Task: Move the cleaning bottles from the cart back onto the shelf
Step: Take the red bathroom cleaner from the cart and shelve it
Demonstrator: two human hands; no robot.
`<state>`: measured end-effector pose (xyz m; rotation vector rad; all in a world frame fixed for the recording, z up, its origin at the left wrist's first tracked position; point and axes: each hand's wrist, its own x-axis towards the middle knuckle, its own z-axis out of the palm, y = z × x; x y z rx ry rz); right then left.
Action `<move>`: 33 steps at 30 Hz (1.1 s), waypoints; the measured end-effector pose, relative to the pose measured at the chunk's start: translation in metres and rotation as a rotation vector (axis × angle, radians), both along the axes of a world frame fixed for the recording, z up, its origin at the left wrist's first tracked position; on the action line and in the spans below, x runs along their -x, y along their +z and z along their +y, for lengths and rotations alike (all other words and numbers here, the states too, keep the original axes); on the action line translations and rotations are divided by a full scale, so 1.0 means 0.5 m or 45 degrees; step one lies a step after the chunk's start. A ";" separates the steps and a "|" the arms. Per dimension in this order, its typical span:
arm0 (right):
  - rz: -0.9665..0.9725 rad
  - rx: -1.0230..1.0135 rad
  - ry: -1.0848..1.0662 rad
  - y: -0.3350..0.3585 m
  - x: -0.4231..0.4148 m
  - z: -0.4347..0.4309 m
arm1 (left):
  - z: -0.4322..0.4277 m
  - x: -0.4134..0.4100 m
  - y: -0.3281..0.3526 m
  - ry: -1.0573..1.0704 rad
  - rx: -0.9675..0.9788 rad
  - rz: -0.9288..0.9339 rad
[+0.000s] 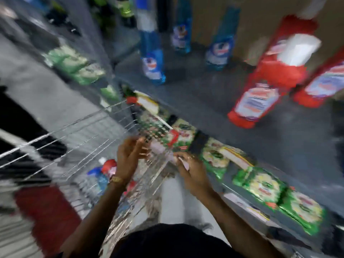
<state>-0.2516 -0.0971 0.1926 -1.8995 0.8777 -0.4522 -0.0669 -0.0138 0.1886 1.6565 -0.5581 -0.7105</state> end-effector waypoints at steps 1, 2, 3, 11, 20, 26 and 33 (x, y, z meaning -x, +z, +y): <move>0.038 0.007 0.103 -0.016 -0.077 0.011 | 0.047 -0.066 -0.040 0.109 -0.102 0.045; 0.088 0.029 0.181 -0.031 -0.133 0.017 | 0.081 -0.111 -0.076 0.166 -0.239 0.062; 0.156 0.061 0.230 -0.044 -0.173 0.019 | 0.108 -0.140 -0.112 0.179 -0.355 0.110; 0.801 0.230 0.220 -0.191 -0.372 0.071 | 0.237 -0.258 -0.405 0.007 -1.227 0.266; 0.536 0.287 0.126 -0.201 -0.360 0.073 | 0.121 -0.256 -0.526 0.489 -1.245 0.589; 0.542 0.229 0.087 -0.200 -0.360 0.072 | 0.091 -0.257 -0.532 0.544 -1.068 0.734; 0.520 0.060 0.010 -0.184 -0.356 0.066 | 0.086 -0.233 -0.384 0.379 -0.729 0.545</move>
